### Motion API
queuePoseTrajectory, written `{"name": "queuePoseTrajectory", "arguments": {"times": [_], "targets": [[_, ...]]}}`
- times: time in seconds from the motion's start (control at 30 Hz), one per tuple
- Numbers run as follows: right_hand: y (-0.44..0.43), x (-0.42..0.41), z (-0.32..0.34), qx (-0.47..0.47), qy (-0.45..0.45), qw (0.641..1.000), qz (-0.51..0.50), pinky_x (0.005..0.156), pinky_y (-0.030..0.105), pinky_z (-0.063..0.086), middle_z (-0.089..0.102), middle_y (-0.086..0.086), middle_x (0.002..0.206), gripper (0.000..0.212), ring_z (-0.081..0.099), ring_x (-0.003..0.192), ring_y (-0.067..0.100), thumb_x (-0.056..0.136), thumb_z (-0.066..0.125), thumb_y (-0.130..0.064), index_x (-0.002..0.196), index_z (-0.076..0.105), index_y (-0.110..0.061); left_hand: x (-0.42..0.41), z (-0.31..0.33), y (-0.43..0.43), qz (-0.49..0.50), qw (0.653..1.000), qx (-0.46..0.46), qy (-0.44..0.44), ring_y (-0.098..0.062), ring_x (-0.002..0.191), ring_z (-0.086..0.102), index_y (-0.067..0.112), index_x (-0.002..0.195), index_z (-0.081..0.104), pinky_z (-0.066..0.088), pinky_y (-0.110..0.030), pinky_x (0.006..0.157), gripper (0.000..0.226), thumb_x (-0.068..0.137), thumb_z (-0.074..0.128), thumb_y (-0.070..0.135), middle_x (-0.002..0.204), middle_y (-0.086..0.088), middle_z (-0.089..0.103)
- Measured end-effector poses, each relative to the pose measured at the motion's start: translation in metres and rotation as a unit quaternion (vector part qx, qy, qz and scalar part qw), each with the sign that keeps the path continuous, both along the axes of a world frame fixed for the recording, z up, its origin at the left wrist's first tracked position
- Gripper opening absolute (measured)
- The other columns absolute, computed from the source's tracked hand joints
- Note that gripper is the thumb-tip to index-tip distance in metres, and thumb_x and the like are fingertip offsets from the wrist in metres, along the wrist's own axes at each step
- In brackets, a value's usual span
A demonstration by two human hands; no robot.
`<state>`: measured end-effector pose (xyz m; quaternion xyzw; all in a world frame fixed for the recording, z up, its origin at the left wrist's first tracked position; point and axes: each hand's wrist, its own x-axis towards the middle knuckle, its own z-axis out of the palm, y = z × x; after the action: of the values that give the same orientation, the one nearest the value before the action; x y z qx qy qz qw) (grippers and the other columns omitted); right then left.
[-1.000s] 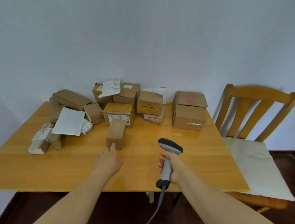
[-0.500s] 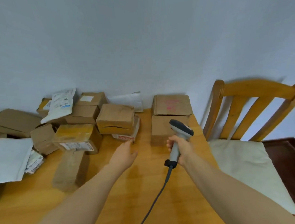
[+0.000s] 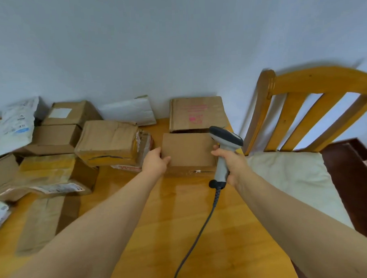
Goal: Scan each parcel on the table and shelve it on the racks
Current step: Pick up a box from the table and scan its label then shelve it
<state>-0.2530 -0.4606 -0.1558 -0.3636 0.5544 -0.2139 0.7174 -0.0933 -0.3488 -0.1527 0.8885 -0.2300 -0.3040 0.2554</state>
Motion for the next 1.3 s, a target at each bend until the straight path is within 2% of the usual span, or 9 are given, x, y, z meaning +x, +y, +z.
{"name": "queuePoseTrajectory", "arguments": {"times": [0.13, 0.27, 0.37, 0.47, 0.6, 0.7, 0.83, 1.07, 1.3], "targets": [[0.020, -0.019, -0.010, 0.007, 0.014, 0.999, -0.033, 0.066, 0.033, 0.046, 0.062, 0.005, 0.090, 0.015, 0.056, 0.084, 0.024, 0.081, 0.074, -0.012, 0.093, 0.065, -0.011, -0.003, -0.002, 0.031, 0.035, 0.997, -0.041, 0.051, -0.029, 0.132, 0.044, 0.017, 0.154, 0.015, 0.041, -0.044, 0.107, 0.086, 0.086, 0.069, 0.010, 0.147, -0.013, 0.042], [0.055, -0.041, -0.019, 0.038, -0.007, 0.995, -0.089, 0.087, 0.044, 0.052, 0.068, 0.009, 0.103, 0.027, 0.064, 0.098, 0.027, 0.083, 0.075, -0.022, 0.103, 0.065, -0.008, -0.017, -0.004, 0.075, -0.056, 0.998, -0.020, 0.027, -0.028, 0.121, 0.050, 0.036, 0.153, 0.000, 0.048, -0.041, 0.096, 0.117, 0.074, 0.079, 0.004, 0.143, -0.011, 0.038], [0.084, -0.056, -0.026, 0.072, -0.014, 0.991, -0.112, 0.077, 0.041, 0.054, 0.070, 0.012, 0.104, 0.038, 0.067, 0.093, 0.026, 0.083, 0.075, -0.025, 0.112, 0.065, -0.004, -0.026, -0.011, 0.102, -0.078, 0.996, -0.048, -0.016, -0.019, 0.095, 0.055, 0.033, 0.149, 0.018, 0.052, -0.032, 0.079, 0.100, 0.074, 0.076, -0.001, 0.127, -0.011, 0.048], [0.106, -0.065, -0.030, 0.091, -0.011, 0.988, -0.126, 0.075, 0.040, 0.051, 0.070, 0.009, 0.100, 0.037, 0.066, 0.087, 0.024, 0.081, 0.077, -0.025, 0.111, 0.066, -0.006, -0.033, -0.021, 0.122, -0.079, 0.993, -0.084, -0.005, -0.020, 0.097, 0.055, 0.028, 0.140, 0.026, 0.054, -0.034, 0.084, 0.083, 0.077, 0.071, -0.003, 0.127, -0.009, 0.046], [0.124, -0.069, -0.031, 0.097, 0.005, 0.988, -0.117, 0.073, 0.039, 0.051, 0.069, 0.010, 0.108, 0.046, 0.064, 0.096, 0.027, 0.075, 0.081, -0.031, 0.113, 0.065, -0.010, -0.045, -0.025, 0.139, -0.052, 0.993, -0.089, 0.065, -0.018, 0.085, 0.055, 0.024, 0.132, 0.022, 0.051, -0.030, 0.070, 0.066, 0.084, 0.058, -0.003, 0.107, -0.006, 0.047], [0.128, -0.070, -0.028, 0.074, 0.012, 0.990, -0.122, 0.079, 0.040, 0.051, 0.068, 0.009, 0.103, 0.040, 0.063, 0.096, 0.028, 0.076, 0.081, -0.027, 0.108, 0.063, -0.010, -0.048, -0.017, 0.140, 0.019, 0.987, -0.134, 0.091, -0.018, 0.088, 0.054, 0.015, 0.135, 0.025, 0.044, -0.025, 0.067, 0.049, 0.095, 0.052, 0.012, 0.114, -0.010, 0.051], [0.133, -0.065, -0.019, 0.058, 0.007, 0.993, -0.105, 0.069, 0.037, 0.052, 0.067, 0.008, 0.090, 0.016, 0.063, 0.080, 0.024, 0.080, 0.077, -0.011, 0.086, 0.063, -0.010, -0.036, -0.004, 0.128, 0.060, 0.982, -0.140, 0.113, -0.027, 0.131, 0.043, 0.022, 0.154, 0.013, 0.042, -0.039, 0.101, 0.076, 0.094, 0.059, 0.034, 0.145, -0.008, 0.041], [0.142, -0.062, -0.014, 0.041, -0.026, 0.996, -0.081, 0.067, 0.036, 0.051, 0.066, 0.006, 0.079, 0.019, 0.060, 0.069, 0.021, 0.078, 0.066, 0.010, 0.076, 0.065, -0.008, -0.030, -0.001, 0.157, -0.042, 0.994, -0.083, 0.058, -0.026, 0.116, 0.053, 0.045, 0.150, -0.006, 0.049, -0.044, 0.097, 0.124, 0.071, 0.083, 0.008, 0.134, -0.005, 0.045], [0.160, -0.077, -0.032, 0.118, -0.029, 0.990, -0.078, 0.059, 0.030, 0.044, 0.062, 0.006, 0.080, 0.020, 0.054, 0.067, 0.020, 0.078, 0.062, 0.006, 0.079, 0.067, -0.013, -0.052, -0.023, 0.189, -0.097, 0.994, -0.052, -0.012, -0.022, 0.110, 0.051, 0.031, 0.141, 0.034, 0.048, -0.032, 0.095, 0.082, 0.076, 0.077, 0.005, 0.133, -0.007, 0.042]]}}
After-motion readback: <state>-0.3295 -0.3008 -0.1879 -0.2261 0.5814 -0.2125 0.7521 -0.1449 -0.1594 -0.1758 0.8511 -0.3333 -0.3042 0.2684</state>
